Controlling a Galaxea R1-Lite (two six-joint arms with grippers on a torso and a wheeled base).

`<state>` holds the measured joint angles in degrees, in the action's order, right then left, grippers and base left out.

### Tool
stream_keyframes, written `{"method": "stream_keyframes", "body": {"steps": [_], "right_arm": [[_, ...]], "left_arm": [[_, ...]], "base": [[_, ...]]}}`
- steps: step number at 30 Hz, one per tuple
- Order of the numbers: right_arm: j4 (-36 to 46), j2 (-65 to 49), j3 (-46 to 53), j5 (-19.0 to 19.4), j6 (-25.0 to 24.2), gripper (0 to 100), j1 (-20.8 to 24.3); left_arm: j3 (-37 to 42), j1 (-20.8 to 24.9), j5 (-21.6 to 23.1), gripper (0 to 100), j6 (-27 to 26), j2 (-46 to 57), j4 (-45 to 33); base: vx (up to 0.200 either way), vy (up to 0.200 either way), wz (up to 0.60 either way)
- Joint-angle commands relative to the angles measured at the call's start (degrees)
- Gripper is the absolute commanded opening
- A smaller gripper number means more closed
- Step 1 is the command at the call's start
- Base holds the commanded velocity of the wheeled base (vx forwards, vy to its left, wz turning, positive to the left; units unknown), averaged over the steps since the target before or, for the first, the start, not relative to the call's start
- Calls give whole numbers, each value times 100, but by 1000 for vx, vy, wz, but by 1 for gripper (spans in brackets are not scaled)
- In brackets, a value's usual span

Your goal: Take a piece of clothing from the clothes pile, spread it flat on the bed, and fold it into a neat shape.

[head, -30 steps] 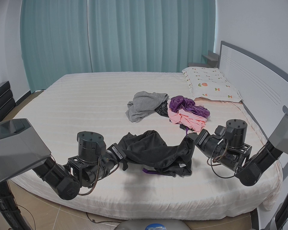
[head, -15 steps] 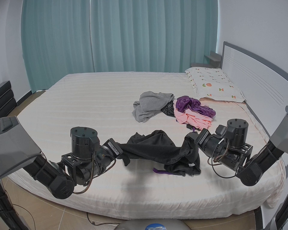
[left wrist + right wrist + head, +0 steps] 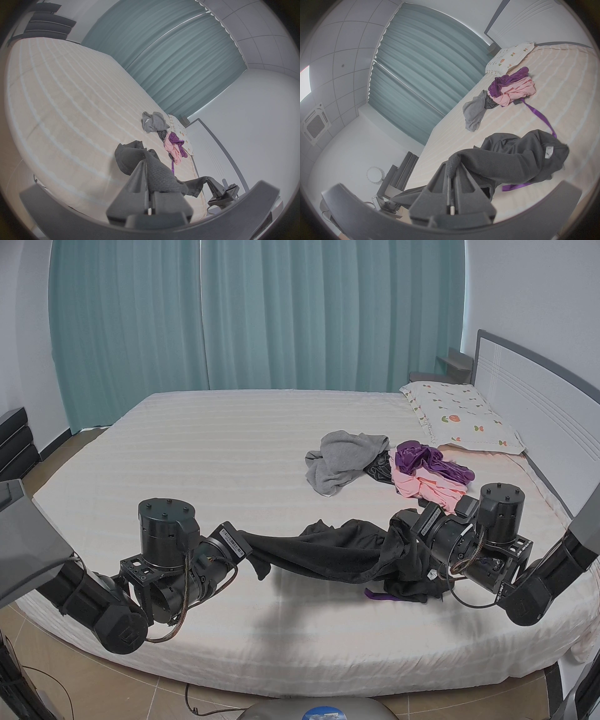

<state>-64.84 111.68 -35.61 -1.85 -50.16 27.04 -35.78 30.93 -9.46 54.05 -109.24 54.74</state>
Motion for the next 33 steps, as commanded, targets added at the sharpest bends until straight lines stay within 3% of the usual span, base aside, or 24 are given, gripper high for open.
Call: {"method": "stream_keyframes", "body": {"steps": [1, 33], "right_arm": [[-55, -23, 1, 1, -2, 0, -14], [-116, -32, 1, 1, -2, 0, -23]], "left_arm": [[1, 1, -3, 0, 0, 26, 2], [54, 1, -3, 0, 0, 17, 2]], "base": [[0, 200, 0], [0, 200, 0]]}}
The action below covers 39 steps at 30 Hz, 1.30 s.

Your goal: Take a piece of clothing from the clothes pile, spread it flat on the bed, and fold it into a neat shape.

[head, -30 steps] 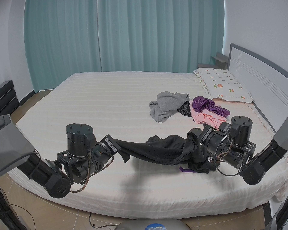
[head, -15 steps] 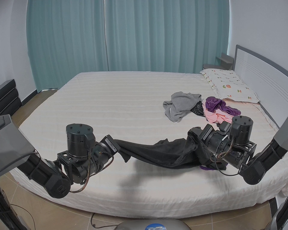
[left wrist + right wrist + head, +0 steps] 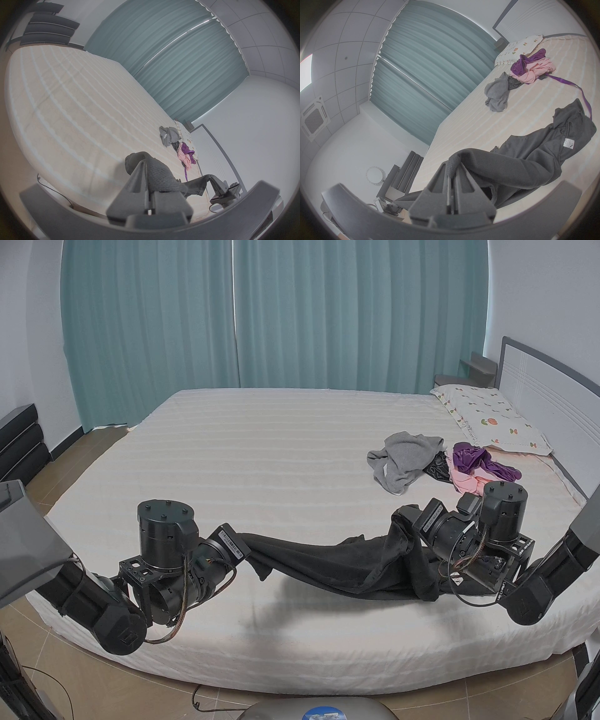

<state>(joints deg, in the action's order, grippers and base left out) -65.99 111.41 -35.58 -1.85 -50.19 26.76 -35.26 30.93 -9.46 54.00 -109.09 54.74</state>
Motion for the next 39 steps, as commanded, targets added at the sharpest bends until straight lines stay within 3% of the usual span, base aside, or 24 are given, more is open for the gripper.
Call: {"method": "stream_keyframes", "body": {"steps": [1, 17, 26, 34, 39], "right_arm": [[-2, -5, -1, 1, 0, 0, 5], [-37, -93, -10, 10, 44, 0, 58], [-37, -427, 482, 10, 53, 0, 66], [-37, -1148, 1185, 10, 53, 0, 110], [51, -2238, 1651, 1, 88, 0, 189]], "left_arm": [[1, 1, -3, 0, 5, 2, 2], [107, 1, -38, 0, -22, 11, -7], [414, 159, -56, 0, -48, 134, 2], [722, 282, -65, 0, -48, 415, -7], [1056, 476, -82, 0, -57, 1004, -16]], "base": [[0, 200, 0], [0, 200, 0], [0, 0, 0], [-200, 0, 0], [-200, 0, 0]]}}
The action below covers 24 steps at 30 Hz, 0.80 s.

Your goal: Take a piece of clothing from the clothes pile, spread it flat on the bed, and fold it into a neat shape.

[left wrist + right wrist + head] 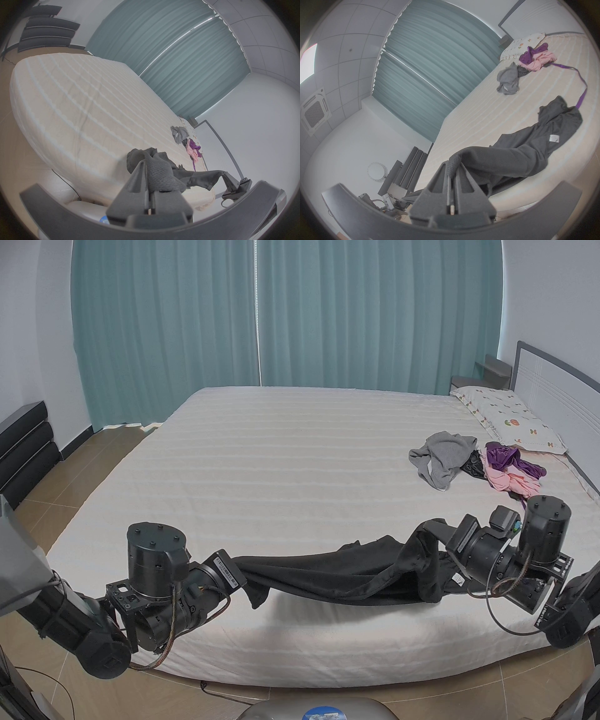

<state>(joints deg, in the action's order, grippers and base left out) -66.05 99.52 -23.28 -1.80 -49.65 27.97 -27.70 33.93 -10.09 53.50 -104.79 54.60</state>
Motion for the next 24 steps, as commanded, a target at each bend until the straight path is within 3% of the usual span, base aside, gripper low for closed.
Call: {"method": "stream_keyframes", "body": {"steps": [1, 4, 10, 15, 18, 24], "right_arm": [[66, -1260, 491, -4, 52, 0, 69], [110, -1893, 571, -4, 193, 0, 42], [945, -3457, 70, 5, 729, 0, -89], [2703, -4424, -1258, 22, 817, 0, -151], [3344, -4424, -1917, 57, 817, 0, -283], [3432, -3343, -2963, 101, 817, 0, -907]], "left_arm": [[361, 211, -45, 0, -7, 688, -11], [432, 281, -177, 0, -68, 996, -99], [344, 413, -669, 0, -789, 1813, -406], [-148, 395, -854, 0, -1492, 2463, -837], [-649, 395, -854, 0, -1536, 2613, -1444], [-1889, 123, -792, 0, -1492, 2437, -2454]], "base": [[-200, 0, 0], [-200, 0, 0], [-133, 0, 0], [0, 0, 0], [0, 0, 0], [0, 0, 0]]}}
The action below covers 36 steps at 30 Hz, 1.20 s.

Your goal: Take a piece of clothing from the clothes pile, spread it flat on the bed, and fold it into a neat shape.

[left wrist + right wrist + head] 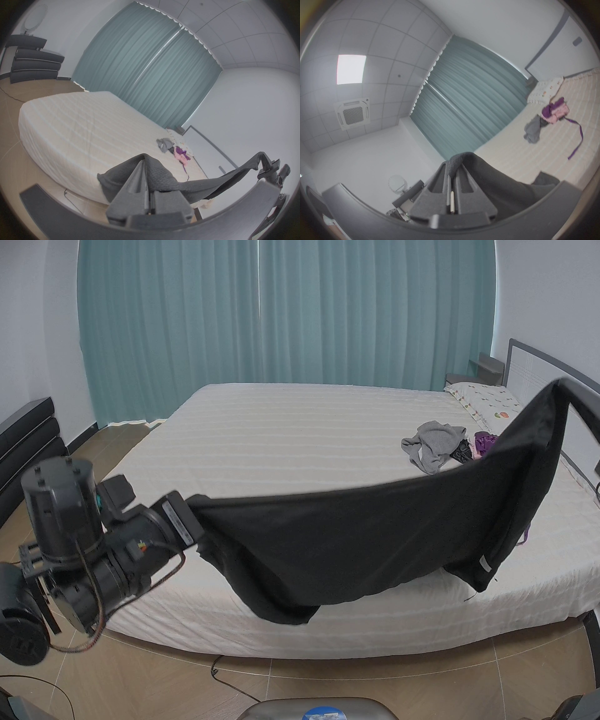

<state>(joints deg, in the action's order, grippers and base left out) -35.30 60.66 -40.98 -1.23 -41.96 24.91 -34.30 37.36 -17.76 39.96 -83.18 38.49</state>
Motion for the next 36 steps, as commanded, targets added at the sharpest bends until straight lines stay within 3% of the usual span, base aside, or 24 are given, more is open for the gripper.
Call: {"method": "stream_keyframes", "body": {"steps": [1, 9, 21, 29, 36], "right_arm": [[349, 702, -1254, 44, 48, 0, -627], [-346, 2257, -1746, -9, 144, 0, -671], [-1198, 3927, -2467, -61, 874, 0, -706], [-1954, 4964, -2731, -158, 1050, 0, -689], [-2640, 5966, -2722, -220, 1076, 0, -706]], "left_arm": [[-1360, -265, -17, 0, -138, 197, -895], [-2502, -792, 282, 0, -129, -1034, -1045], [-3487, -977, 344, 0, -129, -2475, -1071], [-4111, -1126, 379, 0, -85, -3512, -1423], [-4453, -1275, 379, 0, 293, -4330, -1432]], "base": [[0, 0, 0], [175, 0, 0], [200, 0, 0], [200, 0, 0], [0, 0, 0]]}}
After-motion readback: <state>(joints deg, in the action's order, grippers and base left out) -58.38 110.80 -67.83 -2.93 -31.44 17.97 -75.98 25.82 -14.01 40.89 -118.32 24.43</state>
